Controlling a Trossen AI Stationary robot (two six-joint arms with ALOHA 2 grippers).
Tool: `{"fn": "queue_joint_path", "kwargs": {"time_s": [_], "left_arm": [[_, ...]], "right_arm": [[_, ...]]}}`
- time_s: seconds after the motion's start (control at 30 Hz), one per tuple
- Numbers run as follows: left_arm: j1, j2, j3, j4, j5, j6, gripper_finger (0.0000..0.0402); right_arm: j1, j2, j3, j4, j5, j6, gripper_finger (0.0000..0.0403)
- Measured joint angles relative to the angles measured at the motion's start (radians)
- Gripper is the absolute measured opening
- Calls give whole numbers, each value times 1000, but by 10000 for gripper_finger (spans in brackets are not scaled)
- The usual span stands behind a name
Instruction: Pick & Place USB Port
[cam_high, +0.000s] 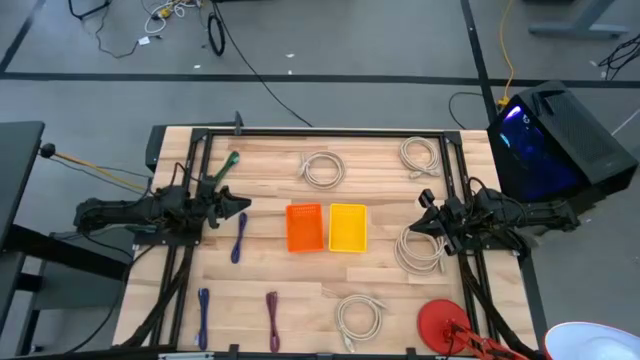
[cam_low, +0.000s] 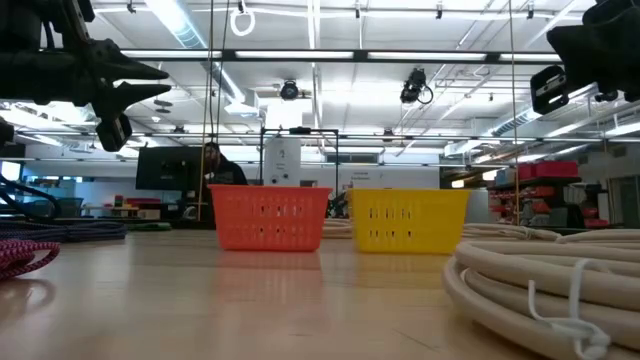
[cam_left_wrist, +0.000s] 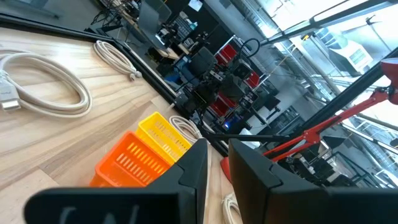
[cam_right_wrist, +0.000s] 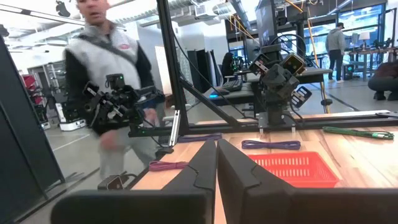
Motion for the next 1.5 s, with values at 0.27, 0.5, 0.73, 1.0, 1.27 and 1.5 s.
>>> {"fn": "queue_joint_path", "kwargs": {"time_s": [0.27, 0.5, 0.73, 1.0, 1.27, 1.5], "left_arm": [[0, 0, 0, 0, 0, 0, 69], [0, 0, 0, 0, 0, 0, 69], [0, 0, 0, 0, 0, 0, 69], [0, 0, 0, 2, -7, 0, 69], [0, 0, 0, 1, -42, 1, 69], [0, 0, 0, 5, -50, -54, 69]], "right_arm": [[0, 0, 0, 0, 0, 0, 17], [0, 0, 0, 0, 0, 0, 17], [0, 0, 0, 0, 0, 0, 17], [0, 0, 0, 0, 0, 0, 17], [0, 0, 0, 0, 0, 0, 17], [0, 0, 0, 0, 0, 0, 17]]}}
